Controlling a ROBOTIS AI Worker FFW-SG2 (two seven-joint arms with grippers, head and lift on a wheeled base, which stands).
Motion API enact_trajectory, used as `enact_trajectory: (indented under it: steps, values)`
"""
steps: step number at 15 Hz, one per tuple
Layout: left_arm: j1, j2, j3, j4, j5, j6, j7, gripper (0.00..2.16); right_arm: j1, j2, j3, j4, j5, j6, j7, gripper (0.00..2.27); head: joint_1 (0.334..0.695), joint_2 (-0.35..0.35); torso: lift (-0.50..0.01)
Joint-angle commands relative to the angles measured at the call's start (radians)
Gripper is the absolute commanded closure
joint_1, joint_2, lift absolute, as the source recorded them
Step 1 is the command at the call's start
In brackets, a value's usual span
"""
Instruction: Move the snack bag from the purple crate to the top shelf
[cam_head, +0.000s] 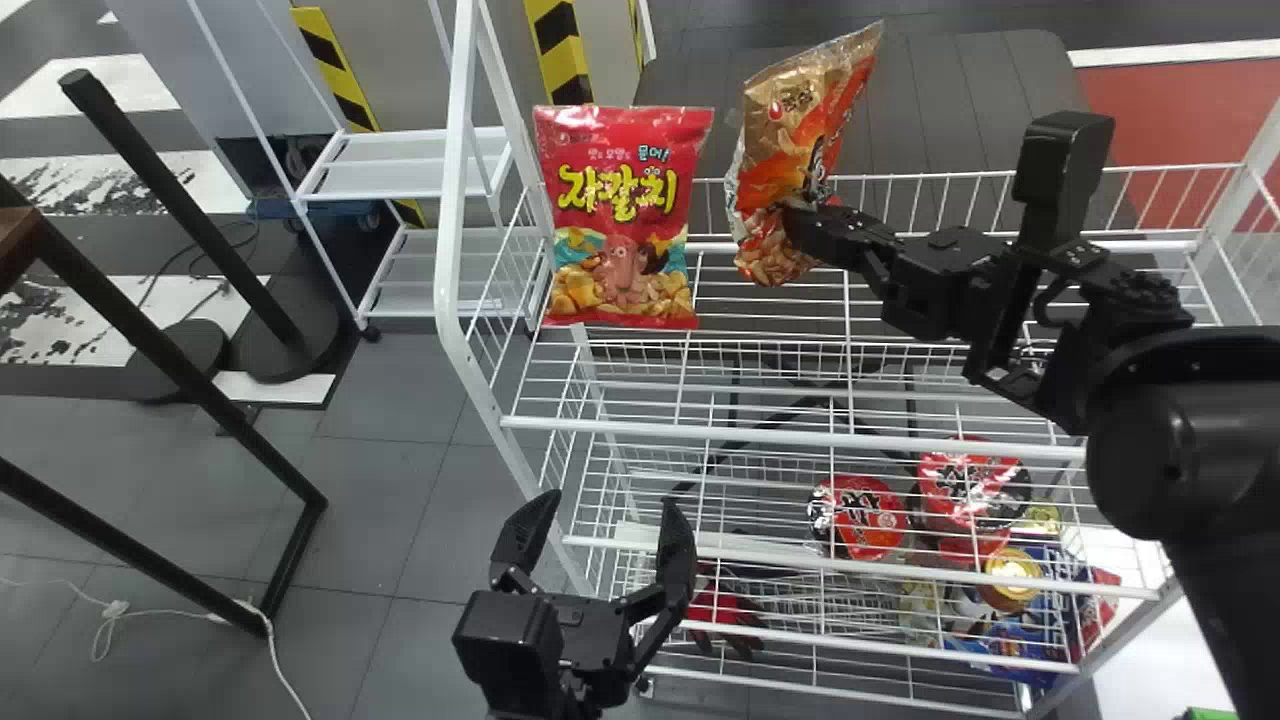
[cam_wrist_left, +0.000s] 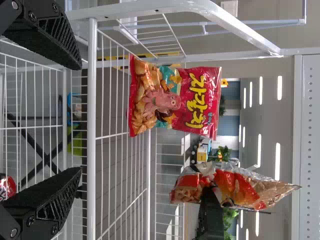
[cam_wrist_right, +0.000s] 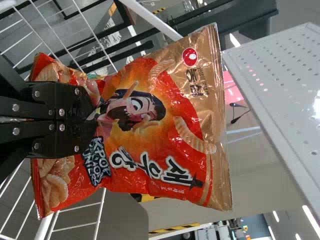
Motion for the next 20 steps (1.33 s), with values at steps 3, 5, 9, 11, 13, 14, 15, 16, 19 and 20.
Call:
enact_trajectory:
  steps: [3,5,9,11,13,14,15,16,19,20]
  values:
    - [0.002,0.0,-0.001,0.002,0.003,-0.019,-0.001,0.09,-0.023,0.001,-0.007,0.076,-0.019,-0.002,-0.002,1.82,0.695,0.187,0.001]
    - [0.002,0.0,0.0,0.005,0.006,-0.022,-0.002,0.09,-0.034,0.001,-0.006,0.115,-0.018,-0.027,-0.002,1.82,0.695,0.184,0.001]
    - [0.002,0.0,0.002,0.023,0.009,-0.053,-0.002,0.09,-0.064,0.001,-0.001,0.207,-0.03,-0.113,-0.003,1.82,0.695,0.181,0.001]
    - [0.0,0.0,0.008,0.033,0.017,-0.071,-0.012,0.09,-0.078,0.001,0.002,0.236,-0.033,-0.131,-0.003,1.82,0.695,0.18,0.001]
    - [-0.003,0.0,0.012,0.036,0.021,-0.071,-0.015,0.09,-0.092,0.001,0.004,0.268,-0.032,-0.156,-0.008,1.82,0.695,0.18,0.001]
    - [-0.005,0.0,0.015,0.036,0.025,-0.071,-0.016,0.09,-0.092,0.001,0.005,0.279,-0.033,-0.174,-0.012,1.82,0.695,0.18,0.001]
    - [-0.005,0.0,0.019,0.036,0.025,-0.071,-0.019,0.09,-0.096,0.001,0.007,0.297,-0.039,-0.186,-0.012,1.82,0.695,0.18,0.001]
    - [-0.005,0.0,0.02,0.036,0.026,-0.071,-0.019,0.09,-0.103,0.001,0.008,0.309,-0.041,-0.186,-0.015,1.81,0.695,0.179,0.001]
    - [-0.006,0.0,0.025,0.039,0.034,-0.081,-0.027,0.09,-0.107,0.001,0.019,0.326,-0.041,-0.196,-0.028,1.81,0.695,0.183,0.001]
    - [-0.005,0.0,0.026,0.04,0.037,-0.081,-0.028,0.09,-0.112,0.001,0.021,0.331,-0.039,-0.202,-0.031,1.81,0.695,0.184,0.001]
